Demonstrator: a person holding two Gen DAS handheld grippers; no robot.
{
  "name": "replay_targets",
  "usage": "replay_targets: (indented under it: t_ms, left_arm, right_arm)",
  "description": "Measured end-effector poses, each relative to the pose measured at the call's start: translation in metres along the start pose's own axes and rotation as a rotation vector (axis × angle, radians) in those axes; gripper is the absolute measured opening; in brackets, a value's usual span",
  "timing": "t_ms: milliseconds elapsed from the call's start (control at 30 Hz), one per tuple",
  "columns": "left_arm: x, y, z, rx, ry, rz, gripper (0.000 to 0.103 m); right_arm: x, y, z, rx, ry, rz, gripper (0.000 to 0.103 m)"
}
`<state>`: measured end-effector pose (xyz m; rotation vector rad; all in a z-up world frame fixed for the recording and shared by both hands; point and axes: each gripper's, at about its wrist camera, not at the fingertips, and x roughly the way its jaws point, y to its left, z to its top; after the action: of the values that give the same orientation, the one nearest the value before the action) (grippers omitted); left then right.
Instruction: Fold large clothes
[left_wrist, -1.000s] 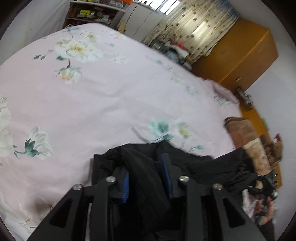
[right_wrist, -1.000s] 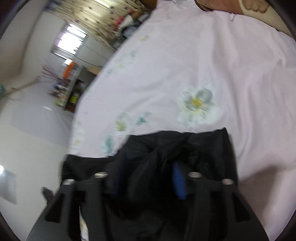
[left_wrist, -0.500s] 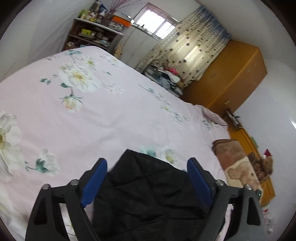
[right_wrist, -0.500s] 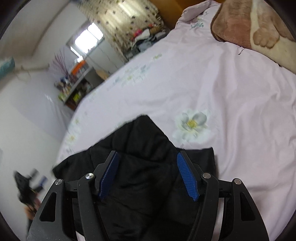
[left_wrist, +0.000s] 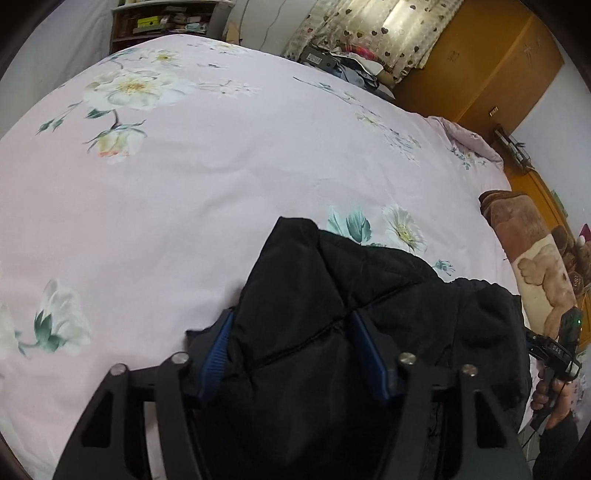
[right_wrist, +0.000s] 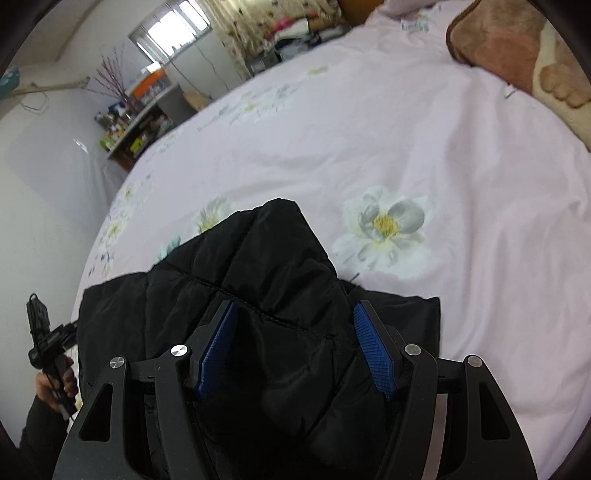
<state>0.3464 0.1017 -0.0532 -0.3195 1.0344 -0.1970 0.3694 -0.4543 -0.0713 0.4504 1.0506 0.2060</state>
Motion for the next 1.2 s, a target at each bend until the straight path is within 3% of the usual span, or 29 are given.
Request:
replay_targets:
  t_ms: [133, 267, 333, 400, 433, 467, 567, 733, 1067, 1200]
  left_arm:
    - [-0.001, 0.0, 0.0, 0.02, -0.01, 0.008, 0.064]
    - [0.001, -0.004, 0.002, 0.038, -0.011, 0.004, 0.064]
    - [0.005, -0.006, 0.002, 0.05, -0.007, 0.012, 0.062]
    - [0.004, -0.009, 0.004, 0.054, -0.021, 0.038, 0.036]
    - [-0.001, -0.011, 0.005, 0.052, -0.05, 0.058, 0.033]
    - [-0.006, -0.011, 0.006, 0.049, -0.083, 0.069, 0.029]
    - [0.003, -0.008, 0.006, 0.018, -0.121, 0.096, 0.027]
    - [0.045, -0.002, -0.013, 0.027, -0.121, 0.175, 0.028]
    - [0.057, -0.004, -0.026, 0.062, -0.19, 0.227, 0.035]
    - [0.046, -0.004, -0.018, 0.042, -0.163, 0.234, 0.04]
  right_arm:
    - [0.017, -0.013, 0.006, 0.009, 0.061, 0.011, 0.058]
    - [0.018, -0.018, 0.011, 0.035, 0.055, 0.074, 0.063]
    - [0.025, -0.008, 0.011, 0.008, 0.087, 0.041, 0.062]
    - [0.024, 0.002, 0.011, -0.021, 0.069, -0.007, 0.032]
    - [0.018, 0.006, 0.013, -0.025, 0.029, -0.04, 0.019]
    - [0.012, 0.009, 0.014, -0.03, -0.002, -0.06, 0.016]
    - [0.002, 0.018, 0.019, -0.046, -0.08, -0.142, 0.015]
    - [0.063, 0.017, 0.01, -0.091, -0.016, -0.311, 0.015]
    - [0.084, 0.01, -0.008, -0.128, -0.069, -0.369, 0.016]
    - [0.073, 0.008, -0.006, -0.102, -0.081, -0.351, 0.019]
